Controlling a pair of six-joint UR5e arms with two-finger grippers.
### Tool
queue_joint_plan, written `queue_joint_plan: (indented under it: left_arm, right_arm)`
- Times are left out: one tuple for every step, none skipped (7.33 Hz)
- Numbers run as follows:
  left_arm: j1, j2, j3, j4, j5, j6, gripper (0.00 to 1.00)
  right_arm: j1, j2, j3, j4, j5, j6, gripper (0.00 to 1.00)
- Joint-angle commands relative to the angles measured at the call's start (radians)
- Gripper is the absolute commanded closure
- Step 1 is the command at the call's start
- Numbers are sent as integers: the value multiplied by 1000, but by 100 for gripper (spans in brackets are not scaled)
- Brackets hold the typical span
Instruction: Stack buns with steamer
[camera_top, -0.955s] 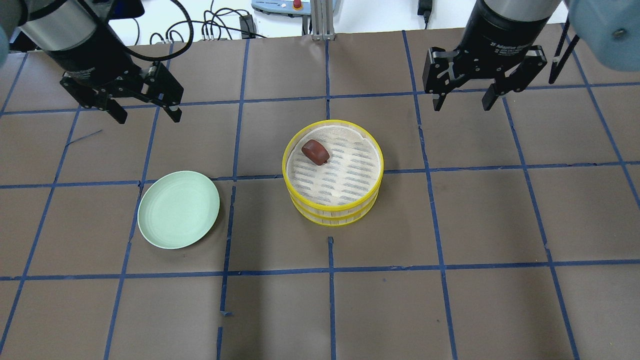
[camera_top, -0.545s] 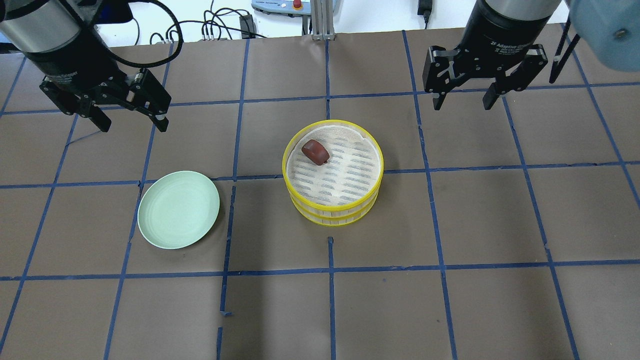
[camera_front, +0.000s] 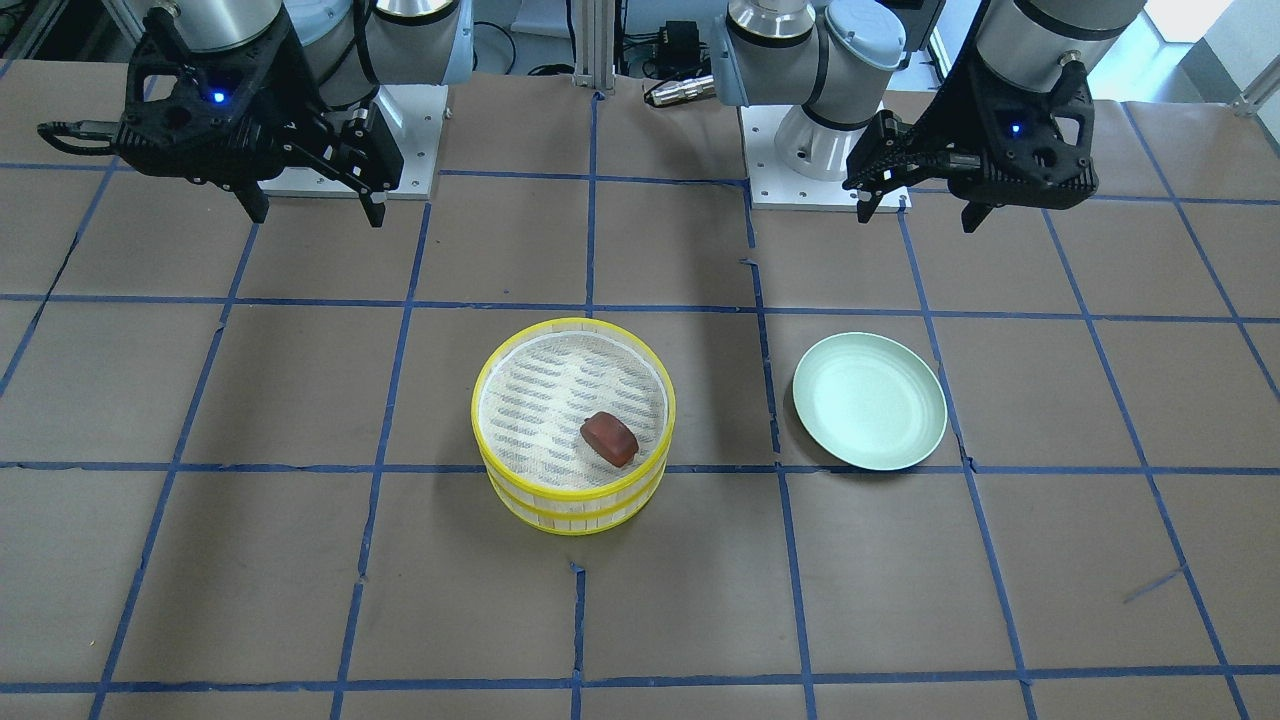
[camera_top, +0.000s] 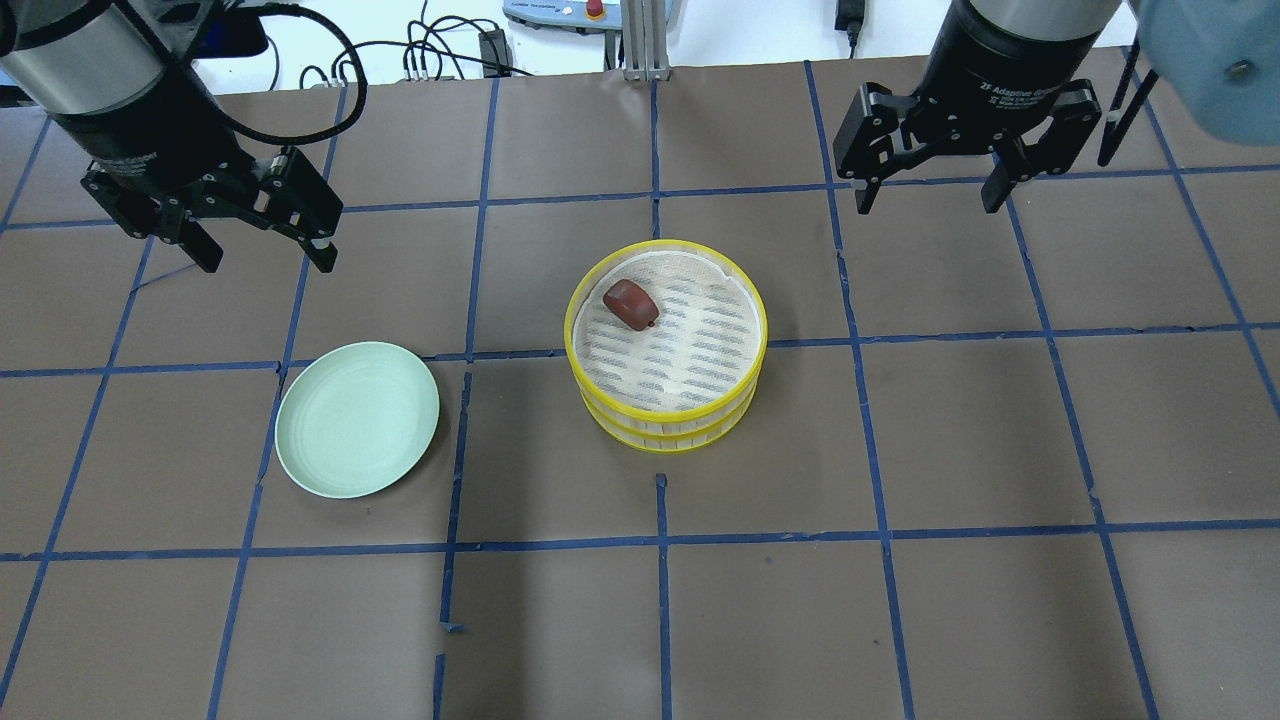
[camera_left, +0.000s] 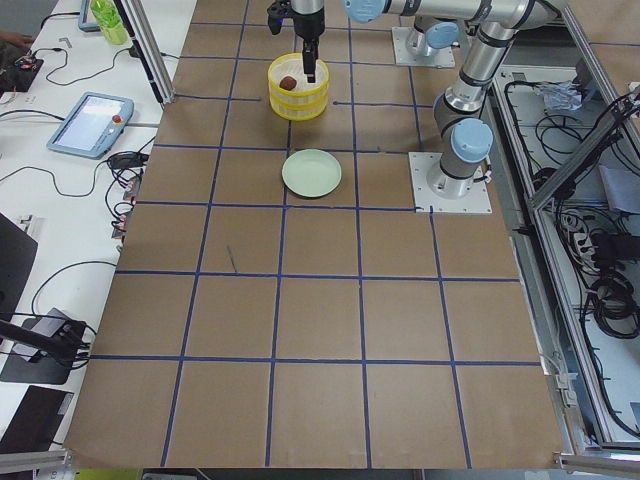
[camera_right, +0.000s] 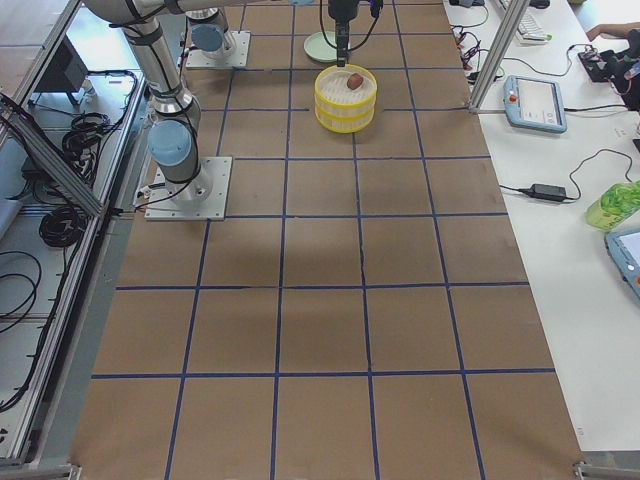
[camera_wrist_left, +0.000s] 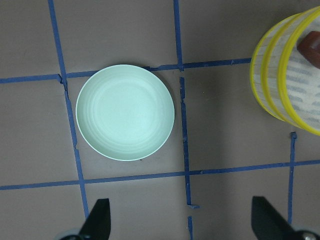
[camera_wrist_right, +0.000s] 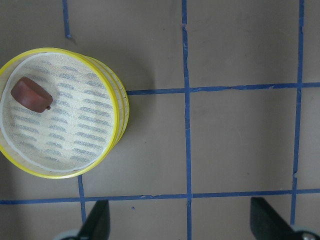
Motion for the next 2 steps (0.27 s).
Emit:
queue_joint_plan:
  left_arm:
    - [0, 1, -1, -1, 2, 4, 0]
    - [1, 1, -1, -1, 2, 4, 0]
  right_arm:
    - [1, 0, 1, -1, 0, 0, 0]
    - [1, 0, 1, -3, 2, 0, 0]
